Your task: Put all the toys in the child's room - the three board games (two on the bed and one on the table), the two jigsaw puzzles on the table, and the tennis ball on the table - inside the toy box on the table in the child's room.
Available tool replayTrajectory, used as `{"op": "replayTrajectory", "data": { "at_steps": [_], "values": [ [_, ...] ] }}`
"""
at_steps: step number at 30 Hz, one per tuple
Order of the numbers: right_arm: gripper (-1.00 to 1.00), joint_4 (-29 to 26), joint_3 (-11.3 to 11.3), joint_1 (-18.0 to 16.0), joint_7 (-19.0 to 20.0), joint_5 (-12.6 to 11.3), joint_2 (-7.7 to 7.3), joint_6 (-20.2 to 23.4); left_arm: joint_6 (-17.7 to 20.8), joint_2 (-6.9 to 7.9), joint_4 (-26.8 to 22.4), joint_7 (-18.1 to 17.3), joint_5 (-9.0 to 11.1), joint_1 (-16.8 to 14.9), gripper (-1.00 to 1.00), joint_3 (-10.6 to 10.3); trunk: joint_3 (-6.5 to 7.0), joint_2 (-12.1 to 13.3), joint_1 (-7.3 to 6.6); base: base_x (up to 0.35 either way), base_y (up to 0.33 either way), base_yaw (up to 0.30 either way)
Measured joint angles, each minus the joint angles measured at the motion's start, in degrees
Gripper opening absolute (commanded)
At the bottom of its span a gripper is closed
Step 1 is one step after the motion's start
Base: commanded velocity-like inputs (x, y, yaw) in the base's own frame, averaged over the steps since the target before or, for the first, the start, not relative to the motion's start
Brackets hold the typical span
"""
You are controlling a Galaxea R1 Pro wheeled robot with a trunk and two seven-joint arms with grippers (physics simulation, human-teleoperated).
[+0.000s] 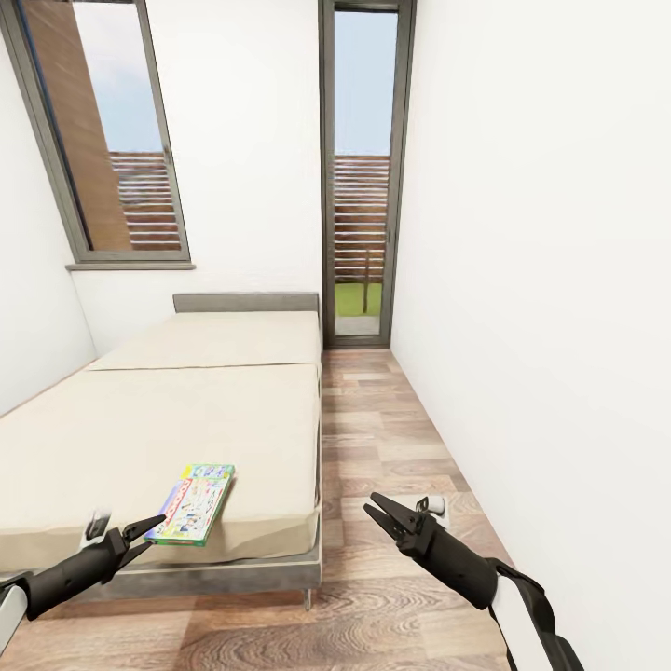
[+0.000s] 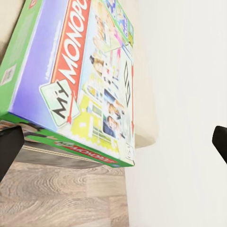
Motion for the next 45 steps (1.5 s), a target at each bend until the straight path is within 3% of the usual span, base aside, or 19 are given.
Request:
{"op": "replayTrajectory", "data": {
  "at_steps": [20, 26, 37, 45],
  "values": [
    [1.00, 0.00, 0.02, 0.00, 0.03, 0.00, 0.00, 0.03, 0.00, 0.06, 0.00, -0.07, 0.07, 0.00, 1.00, 0.00, 0.00, 0.00, 0.00, 0.000, 0.000, 0.000],
    [1.00, 0.00, 0.02, 0.00, 0.04, 0.02, 0.00, 0.00, -0.01, 0.07, 0.00, -0.08, 0.07, 0.00, 1.00, 0.00, -1.07, -2.39, 1.31, 0.000, 0.000, 0.000],
    [1.00, -0.02, 0.02, 0.00, 0.07, 0.00, 0.00, 0.02, 0.00, 0.07, 0.00, -0.09, 0.08, 0.00, 1.00, 0.00, -1.08, -2.41, 1.32, 0.000, 0.000, 0.000],
    [1.00, -0.05, 0.02, 0.00, 0.08, 0.02, 0.00, 0.01, -0.01, 0.07, 0.00, -0.09, 0.07, 0.00, 1.00, 0.00, -2.51, -5.60, 3.07, 0.000, 0.000, 0.000]
  ]
}}
